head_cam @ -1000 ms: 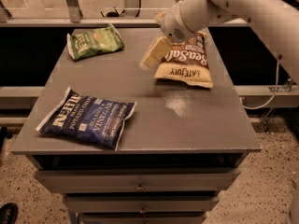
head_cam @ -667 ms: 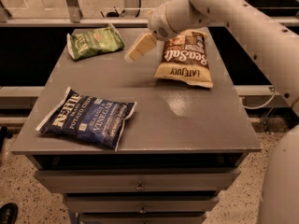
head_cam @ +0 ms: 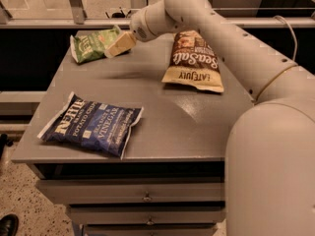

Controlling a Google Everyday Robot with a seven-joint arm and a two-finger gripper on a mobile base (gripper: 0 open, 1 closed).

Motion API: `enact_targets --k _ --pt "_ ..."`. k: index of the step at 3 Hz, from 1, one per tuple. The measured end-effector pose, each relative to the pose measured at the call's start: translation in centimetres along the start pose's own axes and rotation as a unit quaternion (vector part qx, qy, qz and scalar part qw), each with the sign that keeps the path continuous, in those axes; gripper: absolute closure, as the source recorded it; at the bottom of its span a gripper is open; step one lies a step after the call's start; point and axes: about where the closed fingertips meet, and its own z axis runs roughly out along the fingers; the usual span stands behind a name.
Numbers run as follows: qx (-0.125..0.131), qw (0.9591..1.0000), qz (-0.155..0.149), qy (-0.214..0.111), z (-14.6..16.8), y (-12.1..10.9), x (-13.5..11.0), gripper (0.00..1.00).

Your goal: Move green jalapeno chip bag near blue chip bag

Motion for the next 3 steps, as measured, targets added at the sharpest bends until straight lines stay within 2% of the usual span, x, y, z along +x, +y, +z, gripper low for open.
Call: enact_targets --k 2,3 --pt "-0.003 0.9991 0.041 0.009 6.5 0.1 -0.1 0.0" --pt "0.008 0.9983 0.055 0.019 8.1 -0.7 0.6 0.0"
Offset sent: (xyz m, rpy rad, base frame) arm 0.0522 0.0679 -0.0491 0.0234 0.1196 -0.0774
